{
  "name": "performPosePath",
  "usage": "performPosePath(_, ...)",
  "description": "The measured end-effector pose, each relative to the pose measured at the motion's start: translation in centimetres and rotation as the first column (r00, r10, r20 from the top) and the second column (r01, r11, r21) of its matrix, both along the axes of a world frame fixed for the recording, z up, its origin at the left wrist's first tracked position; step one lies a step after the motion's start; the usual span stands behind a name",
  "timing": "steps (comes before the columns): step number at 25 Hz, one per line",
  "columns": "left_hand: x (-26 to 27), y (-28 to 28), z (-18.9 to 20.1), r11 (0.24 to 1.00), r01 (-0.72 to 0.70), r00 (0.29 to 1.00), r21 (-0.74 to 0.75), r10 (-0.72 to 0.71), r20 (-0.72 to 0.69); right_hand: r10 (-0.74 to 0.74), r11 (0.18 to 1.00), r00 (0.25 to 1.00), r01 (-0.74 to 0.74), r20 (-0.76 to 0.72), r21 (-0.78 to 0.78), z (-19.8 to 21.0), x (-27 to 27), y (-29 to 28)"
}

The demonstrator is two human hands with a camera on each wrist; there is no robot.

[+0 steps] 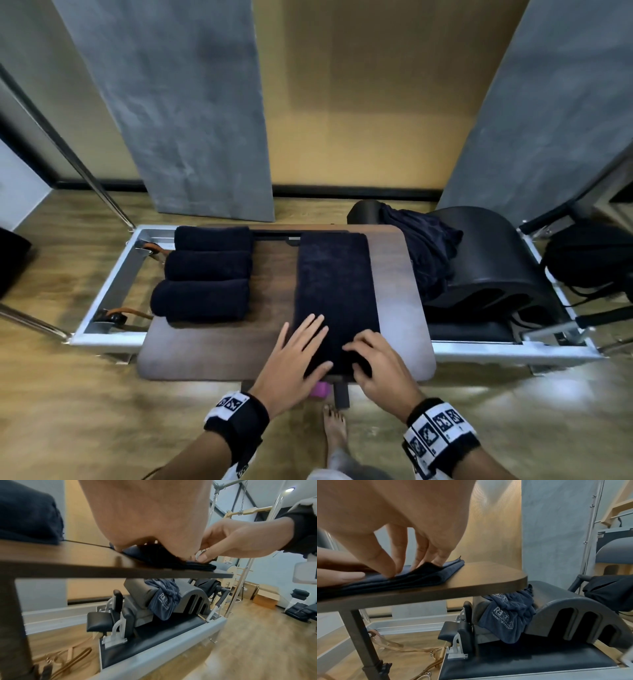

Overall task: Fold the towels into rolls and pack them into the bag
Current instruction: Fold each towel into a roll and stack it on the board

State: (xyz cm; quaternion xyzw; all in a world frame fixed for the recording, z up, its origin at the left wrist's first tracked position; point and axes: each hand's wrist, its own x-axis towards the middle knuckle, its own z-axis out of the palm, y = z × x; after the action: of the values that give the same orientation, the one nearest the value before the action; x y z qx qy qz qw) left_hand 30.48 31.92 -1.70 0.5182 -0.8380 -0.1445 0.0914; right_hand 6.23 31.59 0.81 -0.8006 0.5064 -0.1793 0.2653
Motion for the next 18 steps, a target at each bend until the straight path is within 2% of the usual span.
performPosePath(6,2.6,3.3,-0.7,0.991,-0.045,0.964,-0.122,0.011,-0.267,-0.041,0.998,0.999,0.042,0.029,-0.042,-0.7,-0.3,2.7)
performPosePath(8,3.0,3.3,-0.3,0.987,-0.066,0.958,-0.147,0.022,-0.285,-0.044,0.998,0.998,0.045,0.037,-0.043,-0.7,-0.4,3.2)
performPosePath(11,3.1,2.7,0.2,0.99,-0.121,0.924,-0.076,0.084,-0.372,-0.053,0.998,0.998,0.054,0.038,-0.041,-0.5,-0.4,3.3)
performPosePath(14,2.5,1.7,0.6,0.973,-0.227,0.845,0.037,0.216,-0.49,-0.08,0.996,0.997,0.08,0.017,-0.035,-0.3,-0.1,3.5)
performPosePath(18,1.3,0.1,0.7,0.917,-0.344,0.778,0.201,0.398,-0.486,-0.116,0.991,0.992,0.112,-0.055,-0.066,-0.4,0.8,3.2)
